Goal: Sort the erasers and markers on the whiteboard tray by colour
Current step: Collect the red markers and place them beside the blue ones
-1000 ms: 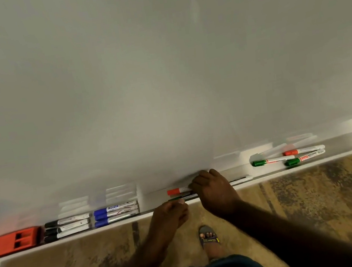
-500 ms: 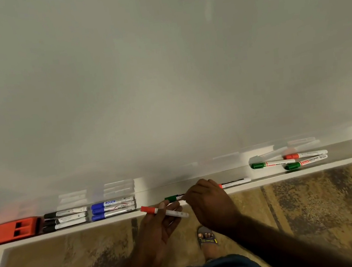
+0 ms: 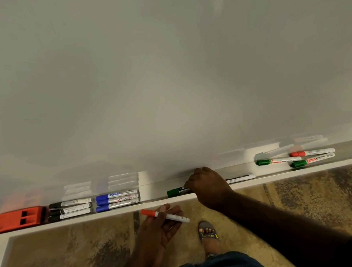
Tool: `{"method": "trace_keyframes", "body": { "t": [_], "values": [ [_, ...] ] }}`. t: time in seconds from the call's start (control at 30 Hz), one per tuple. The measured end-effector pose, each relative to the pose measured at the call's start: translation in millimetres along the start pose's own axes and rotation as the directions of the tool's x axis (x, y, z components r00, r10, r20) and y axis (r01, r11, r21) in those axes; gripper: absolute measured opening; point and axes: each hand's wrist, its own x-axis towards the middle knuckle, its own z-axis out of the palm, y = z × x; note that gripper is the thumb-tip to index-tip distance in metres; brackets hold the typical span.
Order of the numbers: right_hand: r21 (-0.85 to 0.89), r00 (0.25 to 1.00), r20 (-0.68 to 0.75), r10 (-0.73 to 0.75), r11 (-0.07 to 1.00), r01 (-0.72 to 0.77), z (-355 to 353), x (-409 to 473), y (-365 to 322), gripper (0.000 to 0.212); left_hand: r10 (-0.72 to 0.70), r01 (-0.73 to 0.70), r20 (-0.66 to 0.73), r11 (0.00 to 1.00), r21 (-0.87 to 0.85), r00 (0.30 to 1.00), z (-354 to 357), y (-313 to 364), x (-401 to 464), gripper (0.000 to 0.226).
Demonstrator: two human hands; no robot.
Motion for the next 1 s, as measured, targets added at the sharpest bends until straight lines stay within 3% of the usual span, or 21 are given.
{"method": "trace_keyframes", "body": {
  "t": [0.17, 0.37, 0.67, 1.0],
  "values": [
    [0.030, 0.995, -0.101, -0.005, 1.000, 0.009, -2, -9, 0, 0.028, 0.014, -0.014, 0.011, 1.000, 0.016, 1.000, 1, 2, 0, 0.032],
    [0.171, 0.953, -0.252, 0.170, 0.977, -0.129, -14, -42, 39, 0.026, 0.009, -0.009, 0.023, 1.000, 0.005, 1.000, 4, 3, 3, 0.032],
    [0.115, 0.914, -0.257, 0.314, 0.949, -0.293, -10, -91, 105, 0.018, -0.011, 0.010, 0.079, 1.000, 0.015, 0.997, 17, 2, 10, 0.032],
    [0.137, 0.925, -0.230, 0.301, 0.952, -0.276, -4, -100, 113, 0.022, -0.012, 0.010, 0.093, 1.000, 0.028, 0.996, 23, 3, 9, 0.032]
  ]
}}
